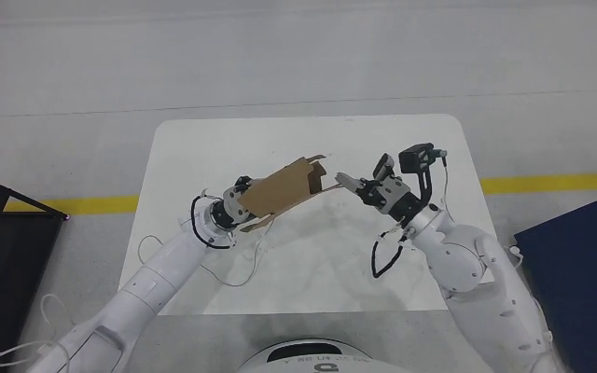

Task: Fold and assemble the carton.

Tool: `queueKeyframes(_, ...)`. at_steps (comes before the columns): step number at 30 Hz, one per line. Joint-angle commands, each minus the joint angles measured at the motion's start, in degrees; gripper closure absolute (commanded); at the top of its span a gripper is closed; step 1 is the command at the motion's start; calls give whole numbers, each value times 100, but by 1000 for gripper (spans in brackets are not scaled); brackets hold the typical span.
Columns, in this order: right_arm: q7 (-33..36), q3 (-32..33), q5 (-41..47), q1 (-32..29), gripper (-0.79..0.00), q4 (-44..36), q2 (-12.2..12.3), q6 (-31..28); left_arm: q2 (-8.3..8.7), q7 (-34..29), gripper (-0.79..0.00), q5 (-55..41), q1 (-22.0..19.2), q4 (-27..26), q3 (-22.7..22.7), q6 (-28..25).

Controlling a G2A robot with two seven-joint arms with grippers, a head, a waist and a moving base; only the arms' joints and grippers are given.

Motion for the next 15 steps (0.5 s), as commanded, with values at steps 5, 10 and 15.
queueKeyframes(5, 179, -477, -59, 503, -785, 35, -61, 44, -66, -18, 0, 168, -9, 84, 16, -18)
queueKeyframes(10, 356, -789, -170, 832, -785, 26, -102, 42, -84, -21, 0, 187, 3, 114, -29, -21)
queueKeyframes(15, 565, -1006, -286, 1057, -785, 39, -134, 133, -101, -19, 0, 229, 10, 117, -42, -19)
